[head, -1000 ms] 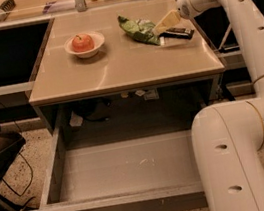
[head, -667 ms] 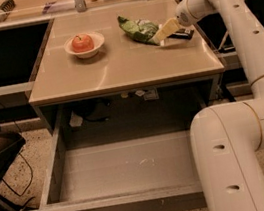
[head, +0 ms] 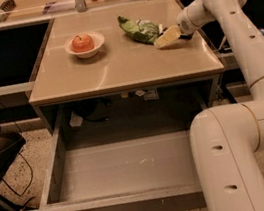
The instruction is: Place rxbar chocolate into top drawer
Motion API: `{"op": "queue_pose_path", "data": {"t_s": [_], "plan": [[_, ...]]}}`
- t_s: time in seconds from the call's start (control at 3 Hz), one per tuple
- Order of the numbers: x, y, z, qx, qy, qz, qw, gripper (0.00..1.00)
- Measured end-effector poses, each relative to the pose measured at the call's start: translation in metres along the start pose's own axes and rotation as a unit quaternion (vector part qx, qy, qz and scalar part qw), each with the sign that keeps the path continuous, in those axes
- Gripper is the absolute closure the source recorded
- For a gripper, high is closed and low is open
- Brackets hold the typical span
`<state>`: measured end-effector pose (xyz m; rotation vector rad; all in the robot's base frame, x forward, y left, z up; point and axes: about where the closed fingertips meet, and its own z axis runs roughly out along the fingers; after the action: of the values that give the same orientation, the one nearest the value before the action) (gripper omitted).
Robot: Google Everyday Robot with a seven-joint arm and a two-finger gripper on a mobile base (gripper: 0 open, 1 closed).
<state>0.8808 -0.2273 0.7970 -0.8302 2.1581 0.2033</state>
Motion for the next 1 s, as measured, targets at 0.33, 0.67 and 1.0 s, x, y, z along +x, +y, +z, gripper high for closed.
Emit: {"op": "queue_pose_path", "data": {"t_s": [0.33, 0.67, 1.0], "plan": [[-0.0036, 0.0009, -0.0043, 0.0, 0.0, 0.0, 1.0, 0.19], [-0.0065, 0.0019, -0.0072, 0.0, 0.0, 0.0, 1.0, 0.42], [-0.0066, 0.0019, -0.0073, 0.0, 0.0, 0.0, 1.0, 0.65]]}}
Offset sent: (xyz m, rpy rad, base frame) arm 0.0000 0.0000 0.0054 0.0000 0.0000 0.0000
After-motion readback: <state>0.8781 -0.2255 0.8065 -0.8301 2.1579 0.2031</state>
